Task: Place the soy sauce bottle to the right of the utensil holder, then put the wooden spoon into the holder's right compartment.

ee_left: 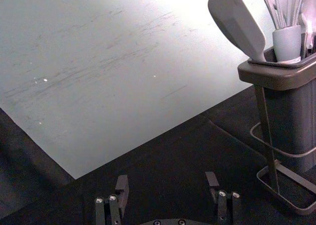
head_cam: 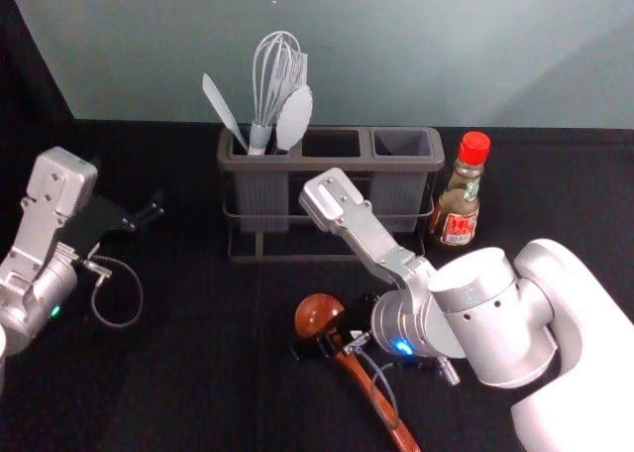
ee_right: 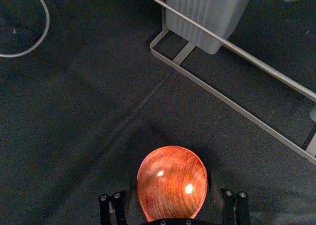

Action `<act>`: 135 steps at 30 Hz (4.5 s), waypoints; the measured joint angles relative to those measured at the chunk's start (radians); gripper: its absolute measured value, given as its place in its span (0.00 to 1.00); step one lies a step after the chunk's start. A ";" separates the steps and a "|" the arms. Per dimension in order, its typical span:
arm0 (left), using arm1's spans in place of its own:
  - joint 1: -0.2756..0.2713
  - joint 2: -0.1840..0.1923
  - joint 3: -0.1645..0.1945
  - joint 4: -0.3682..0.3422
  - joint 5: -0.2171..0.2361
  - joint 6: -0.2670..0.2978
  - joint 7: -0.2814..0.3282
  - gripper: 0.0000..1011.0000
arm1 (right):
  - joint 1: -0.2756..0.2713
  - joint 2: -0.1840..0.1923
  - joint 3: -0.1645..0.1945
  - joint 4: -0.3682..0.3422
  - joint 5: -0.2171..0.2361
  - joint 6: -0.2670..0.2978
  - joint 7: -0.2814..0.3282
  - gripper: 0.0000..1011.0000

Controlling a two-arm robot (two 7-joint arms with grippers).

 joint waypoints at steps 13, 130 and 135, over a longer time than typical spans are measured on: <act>0.000 0.000 0.000 0.000 0.000 0.000 0.000 1.00 | -0.005 -0.012 0.010 0.005 -0.024 -0.006 0.018 0.91; 0.000 0.000 0.000 0.000 0.000 0.000 0.000 1.00 | -0.430 0.125 0.260 -0.352 -0.055 -1.238 -0.222 0.83; 0.000 0.000 0.000 0.000 0.000 0.000 0.000 1.00 | -0.331 0.120 0.262 -0.290 -0.027 -1.278 -0.203 0.83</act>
